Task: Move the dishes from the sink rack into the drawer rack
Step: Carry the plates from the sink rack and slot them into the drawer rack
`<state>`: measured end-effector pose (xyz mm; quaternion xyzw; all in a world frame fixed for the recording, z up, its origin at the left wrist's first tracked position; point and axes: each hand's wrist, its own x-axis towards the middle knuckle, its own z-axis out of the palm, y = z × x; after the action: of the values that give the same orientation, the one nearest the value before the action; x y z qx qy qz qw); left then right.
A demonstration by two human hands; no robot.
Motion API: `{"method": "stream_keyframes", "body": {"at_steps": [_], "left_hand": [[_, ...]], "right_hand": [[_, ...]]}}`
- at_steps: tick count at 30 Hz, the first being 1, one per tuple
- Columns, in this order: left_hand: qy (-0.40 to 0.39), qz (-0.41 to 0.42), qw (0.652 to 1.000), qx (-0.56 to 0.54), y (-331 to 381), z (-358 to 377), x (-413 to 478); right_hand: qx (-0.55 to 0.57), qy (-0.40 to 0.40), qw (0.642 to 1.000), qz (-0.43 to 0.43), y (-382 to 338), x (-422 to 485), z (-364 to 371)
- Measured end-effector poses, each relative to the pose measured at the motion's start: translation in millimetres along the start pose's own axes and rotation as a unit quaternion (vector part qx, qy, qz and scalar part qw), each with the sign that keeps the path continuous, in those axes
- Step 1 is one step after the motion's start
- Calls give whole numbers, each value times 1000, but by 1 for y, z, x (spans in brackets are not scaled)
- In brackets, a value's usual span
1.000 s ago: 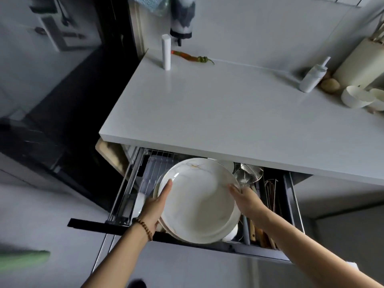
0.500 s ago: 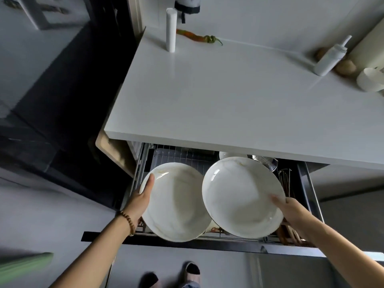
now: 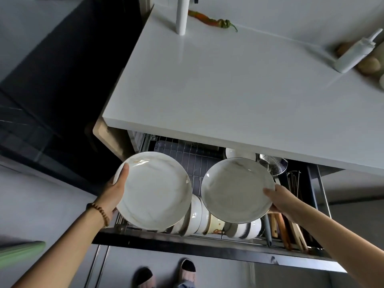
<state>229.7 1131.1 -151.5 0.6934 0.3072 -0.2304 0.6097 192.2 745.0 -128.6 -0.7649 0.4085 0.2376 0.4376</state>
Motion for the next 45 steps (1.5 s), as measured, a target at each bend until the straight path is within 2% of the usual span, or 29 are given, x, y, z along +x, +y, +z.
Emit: {"method": "stream_keyframes", "body": {"at_steps": [5, 9, 14, 24, 36, 45], "left_hand": [[8, 4, 1000, -16, -2, -11, 7], [21, -3, 999, -25, -2, -22, 11], [34, -11, 999, -37, -2, -35, 13], [49, -27, 997, -61, -5, -50, 27], [72, -43, 994, -75, -13, -72, 41], [69, -42, 992, -96, -14, -83, 45]], "right_hand": [[8, -14, 1000, -24, -15, 14, 29], [62, -7, 997, -40, -31, 28, 52], [99, -40, 993, -57, -51, 43, 82], [88, -126, 986, -69, -65, 63, 129], [109, -91, 990, -25, -92, 71, 168], [63, -87, 994, -21, -114, 72, 191]]}}
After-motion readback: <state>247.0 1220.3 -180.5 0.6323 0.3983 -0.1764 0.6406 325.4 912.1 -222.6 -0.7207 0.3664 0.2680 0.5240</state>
